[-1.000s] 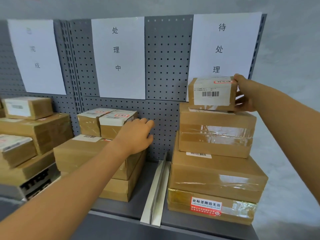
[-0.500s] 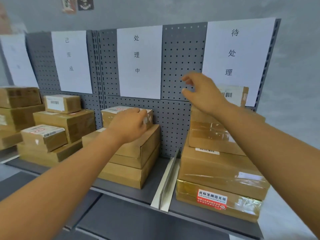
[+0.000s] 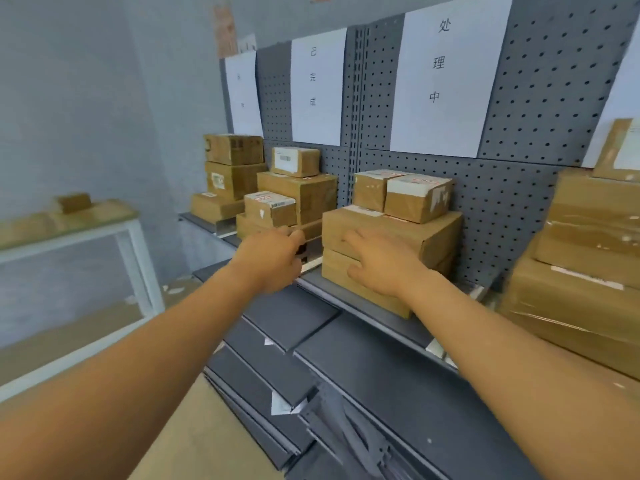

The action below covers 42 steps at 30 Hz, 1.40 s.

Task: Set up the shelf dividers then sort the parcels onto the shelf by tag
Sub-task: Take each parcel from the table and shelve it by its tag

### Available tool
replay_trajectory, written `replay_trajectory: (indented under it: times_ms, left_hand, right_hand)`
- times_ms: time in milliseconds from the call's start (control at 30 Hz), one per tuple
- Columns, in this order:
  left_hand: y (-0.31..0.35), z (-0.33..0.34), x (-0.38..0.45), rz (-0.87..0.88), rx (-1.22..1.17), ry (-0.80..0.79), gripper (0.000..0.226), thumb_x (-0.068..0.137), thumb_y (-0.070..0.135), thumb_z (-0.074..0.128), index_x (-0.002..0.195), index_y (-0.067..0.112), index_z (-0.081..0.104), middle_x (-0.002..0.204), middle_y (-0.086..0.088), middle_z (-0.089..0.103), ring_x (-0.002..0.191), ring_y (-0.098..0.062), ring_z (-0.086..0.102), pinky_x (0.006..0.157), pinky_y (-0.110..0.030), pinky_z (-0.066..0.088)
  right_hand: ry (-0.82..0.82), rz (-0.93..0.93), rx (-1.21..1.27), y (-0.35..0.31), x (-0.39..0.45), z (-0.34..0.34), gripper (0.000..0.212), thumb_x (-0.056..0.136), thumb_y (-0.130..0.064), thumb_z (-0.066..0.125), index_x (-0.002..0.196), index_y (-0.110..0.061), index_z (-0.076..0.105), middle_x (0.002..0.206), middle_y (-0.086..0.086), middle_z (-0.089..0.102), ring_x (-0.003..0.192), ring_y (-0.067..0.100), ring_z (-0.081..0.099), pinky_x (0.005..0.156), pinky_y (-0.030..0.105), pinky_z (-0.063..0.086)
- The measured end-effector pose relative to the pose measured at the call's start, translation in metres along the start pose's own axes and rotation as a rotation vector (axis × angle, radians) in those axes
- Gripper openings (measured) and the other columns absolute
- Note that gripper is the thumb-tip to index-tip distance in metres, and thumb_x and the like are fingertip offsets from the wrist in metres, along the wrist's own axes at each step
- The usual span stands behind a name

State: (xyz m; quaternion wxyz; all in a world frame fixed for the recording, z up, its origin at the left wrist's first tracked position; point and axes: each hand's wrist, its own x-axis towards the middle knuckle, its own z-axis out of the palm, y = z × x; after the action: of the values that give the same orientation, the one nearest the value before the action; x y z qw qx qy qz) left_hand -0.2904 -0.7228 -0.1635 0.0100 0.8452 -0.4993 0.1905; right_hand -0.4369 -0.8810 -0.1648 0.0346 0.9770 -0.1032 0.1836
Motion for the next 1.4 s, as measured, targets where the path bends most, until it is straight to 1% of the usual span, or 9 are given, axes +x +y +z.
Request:
replay_trajectory:
  times_ms: [100, 200, 333, 433, 600, 800, 1067, 1233, 1400]
  left_hand:
    - [-0.046, -0.001, -0.030, -0.097, 0.016, -0.015, 0.039, 0.095, 0.034, 0.049, 0.131, 0.019, 0.049, 0.129, -0.008, 0.059, 0.110, -0.031, 0.058, 0.090, -0.042, 0.052]
    - [-0.094, 0.002, -0.054, -0.173, 0.041, -0.009, 0.037, 0.095, 0.033, 0.050, 0.129, 0.017, 0.051, 0.127, -0.009, 0.059, 0.112, -0.031, 0.057, 0.089, -0.040, 0.050]
    - [-0.162, 0.010, -0.082, -0.235, 0.079, -0.016, 0.044, 0.098, 0.033, 0.049, 0.139, 0.019, 0.045, 0.132, -0.007, 0.056, 0.118, -0.029, 0.054, 0.092, -0.038, 0.044]
    - [-0.223, 0.015, -0.101, -0.273, 0.108, -0.014, 0.044, 0.100, 0.035, 0.046, 0.141, 0.019, 0.043, 0.132, -0.006, 0.055, 0.118, -0.028, 0.054, 0.091, -0.037, 0.043]
    - [-0.329, 0.030, -0.134, -0.365, 0.111, -0.063, 0.043, 0.099, 0.035, 0.047, 0.139, 0.019, 0.045, 0.127, -0.007, 0.057, 0.114, -0.028, 0.055, 0.089, -0.038, 0.045]
    - [-0.427, 0.074, -0.162, -0.459, 0.108, -0.136, 0.038, 0.098, 0.035, 0.047, 0.132, 0.020, 0.048, 0.121, -0.004, 0.058, 0.109, -0.026, 0.056, 0.087, -0.036, 0.044]
    - [-0.552, 0.147, -0.139, -0.581, 0.093, -0.197, 0.039, 0.098, 0.037, 0.048, 0.133, 0.021, 0.047, 0.123, -0.004, 0.057, 0.112, -0.026, 0.055, 0.088, -0.036, 0.042]
    - [-0.639, 0.179, -0.096, -0.653, 0.086, -0.249, 0.041, 0.098, 0.037, 0.047, 0.135, 0.020, 0.046, 0.129, -0.004, 0.056, 0.117, -0.026, 0.053, 0.094, -0.038, 0.042]
    - [-0.712, 0.205, -0.081, -0.735, 0.078, -0.238, 0.039, 0.098, 0.038, 0.047, 0.133, 0.021, 0.048, 0.123, -0.003, 0.058, 0.112, -0.025, 0.056, 0.092, -0.037, 0.043]
  right_hand:
    - [-0.007, -0.062, 0.020, -0.045, 0.028, 0.010, 0.045, 0.096, -0.025, 0.053, 0.140, -0.014, 0.046, 0.133, 0.011, 0.055, 0.118, 0.030, 0.050, 0.090, 0.041, 0.048]
    - [-0.002, -0.134, 0.025, -0.093, 0.059, 0.018, 0.045, 0.096, -0.027, 0.052, 0.138, -0.012, 0.047, 0.132, 0.011, 0.055, 0.121, 0.032, 0.050, 0.094, 0.044, 0.046]
    - [0.017, -0.209, 0.048, -0.155, 0.107, 0.035, 0.043, 0.097, -0.026, 0.052, 0.137, -0.012, 0.047, 0.132, 0.012, 0.054, 0.118, 0.032, 0.050, 0.090, 0.043, 0.048]
    - [0.029, -0.241, 0.069, -0.202, 0.149, 0.053, 0.048, 0.099, -0.027, 0.049, 0.145, -0.017, 0.041, 0.135, 0.009, 0.053, 0.120, 0.030, 0.049, 0.083, 0.035, 0.045]
    - [-0.024, -0.279, 0.100, -0.281, 0.220, 0.089, 0.050, 0.099, -0.026, 0.049, 0.147, -0.015, 0.037, 0.137, 0.011, 0.052, 0.126, 0.032, 0.047, 0.096, 0.044, 0.046]
    - [-0.106, -0.327, 0.142, -0.349, 0.299, 0.146, 0.048, 0.100, -0.028, 0.048, 0.146, -0.015, 0.039, 0.137, 0.010, 0.051, 0.124, 0.031, 0.047, 0.095, 0.040, 0.043]
    - [-0.166, -0.415, 0.218, -0.408, 0.434, 0.236, 0.043, 0.098, -0.026, 0.051, 0.139, -0.015, 0.046, 0.126, 0.008, 0.056, 0.118, 0.029, 0.052, 0.095, 0.042, 0.046]
    - [-0.216, -0.431, 0.278, -0.425, 0.533, 0.290, 0.046, 0.098, -0.027, 0.051, 0.142, -0.017, 0.044, 0.130, 0.006, 0.055, 0.121, 0.028, 0.051, 0.097, 0.042, 0.045]
    - [-0.257, -0.499, 0.271, -0.464, 0.624, 0.329, 0.047, 0.098, -0.028, 0.052, 0.143, -0.017, 0.043, 0.133, 0.006, 0.053, 0.122, 0.029, 0.051, 0.095, 0.043, 0.047]
